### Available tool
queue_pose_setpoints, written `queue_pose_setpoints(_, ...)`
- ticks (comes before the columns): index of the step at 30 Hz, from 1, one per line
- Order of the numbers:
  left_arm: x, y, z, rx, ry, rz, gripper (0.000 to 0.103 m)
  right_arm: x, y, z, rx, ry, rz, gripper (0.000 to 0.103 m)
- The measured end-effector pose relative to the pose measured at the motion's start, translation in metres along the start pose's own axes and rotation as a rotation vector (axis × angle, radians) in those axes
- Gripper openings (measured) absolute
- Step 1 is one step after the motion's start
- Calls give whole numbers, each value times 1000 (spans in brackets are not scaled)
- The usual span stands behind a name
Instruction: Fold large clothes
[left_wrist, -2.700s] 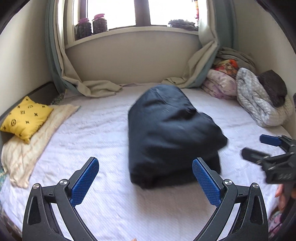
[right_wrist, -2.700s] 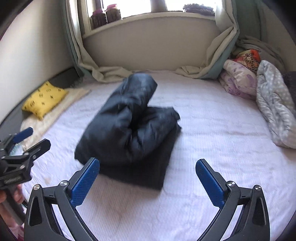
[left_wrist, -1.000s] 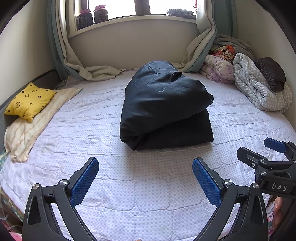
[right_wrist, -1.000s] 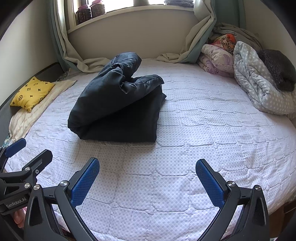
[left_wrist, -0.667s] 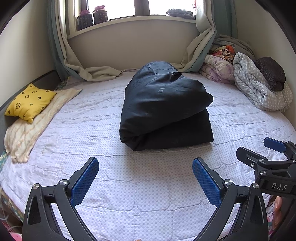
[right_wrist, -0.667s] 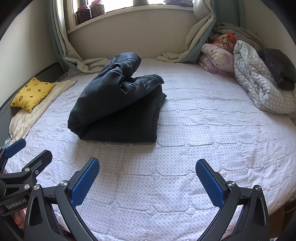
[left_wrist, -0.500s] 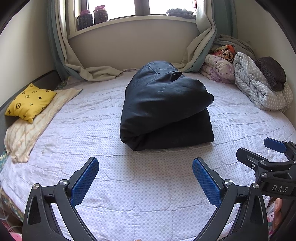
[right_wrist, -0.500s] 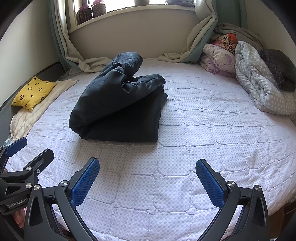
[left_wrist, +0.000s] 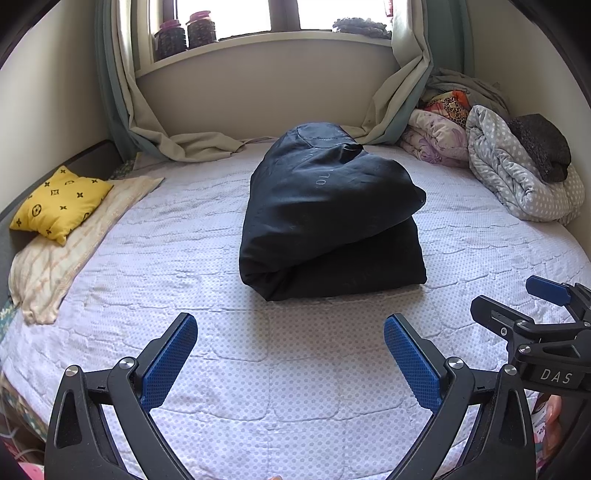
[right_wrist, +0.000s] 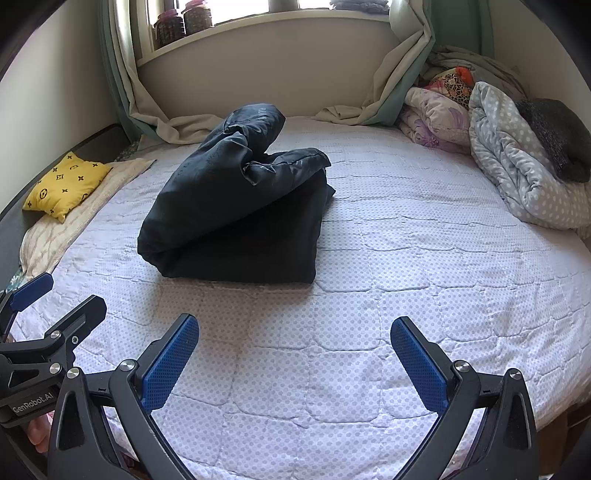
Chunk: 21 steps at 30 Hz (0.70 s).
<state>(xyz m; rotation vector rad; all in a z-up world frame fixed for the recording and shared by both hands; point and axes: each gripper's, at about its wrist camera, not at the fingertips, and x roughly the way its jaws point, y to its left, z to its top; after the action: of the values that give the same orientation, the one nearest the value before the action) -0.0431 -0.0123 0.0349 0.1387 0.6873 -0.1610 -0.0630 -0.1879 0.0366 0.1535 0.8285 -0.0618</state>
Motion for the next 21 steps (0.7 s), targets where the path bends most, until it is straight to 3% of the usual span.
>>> queue_pose_setpoints(21, 0, 0, 1, 7, 0, 7, 103, 2, -2, -1, 3, 3, -1, 103)
